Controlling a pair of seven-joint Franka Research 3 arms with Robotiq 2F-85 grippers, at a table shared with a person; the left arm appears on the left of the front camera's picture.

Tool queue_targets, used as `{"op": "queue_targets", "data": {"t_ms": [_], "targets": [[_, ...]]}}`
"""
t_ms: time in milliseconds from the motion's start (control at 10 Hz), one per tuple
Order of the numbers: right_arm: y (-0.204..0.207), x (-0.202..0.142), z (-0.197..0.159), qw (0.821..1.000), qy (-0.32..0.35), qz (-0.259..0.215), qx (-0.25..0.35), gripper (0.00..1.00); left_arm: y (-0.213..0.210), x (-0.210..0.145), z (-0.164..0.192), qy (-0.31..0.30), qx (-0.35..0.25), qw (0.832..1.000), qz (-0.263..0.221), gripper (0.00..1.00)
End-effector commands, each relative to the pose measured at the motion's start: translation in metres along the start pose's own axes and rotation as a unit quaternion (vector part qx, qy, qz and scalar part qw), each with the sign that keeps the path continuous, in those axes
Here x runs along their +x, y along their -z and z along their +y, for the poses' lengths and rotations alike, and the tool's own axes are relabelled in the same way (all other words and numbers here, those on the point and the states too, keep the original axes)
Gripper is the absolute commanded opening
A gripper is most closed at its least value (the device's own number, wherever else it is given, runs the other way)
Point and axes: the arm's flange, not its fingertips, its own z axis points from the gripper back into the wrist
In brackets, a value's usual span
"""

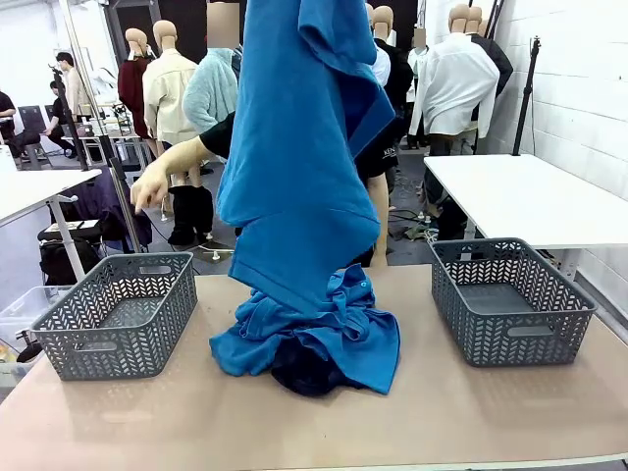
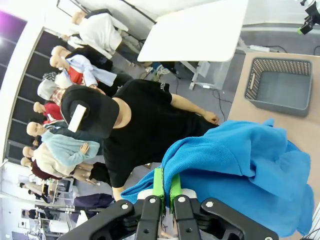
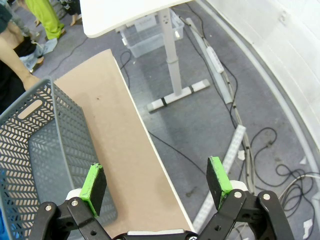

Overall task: Sort the tops and bottoms.
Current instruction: Sort the clothes according to human instructions.

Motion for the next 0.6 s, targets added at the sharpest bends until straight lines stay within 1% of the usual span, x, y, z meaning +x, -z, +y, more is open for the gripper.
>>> {"op": "queue_targets", "data": {"t_ms": [0, 500], "targets": [[0.0003, -0.0002, 0.003, 1.0, 0.011, 0.001, -0.002, 1.0, -0.0049, -0.003, 0.0036, -0.001, 0.001, 1.0, -0.011, 0.0], [0.0003, -0.0002, 0.003, 1.0, 0.011, 0.001, -0.002, 1.0, -0.0049, -0.003, 0.0036, -0.001, 0.001, 1.0, -0.011, 0.0]]}}
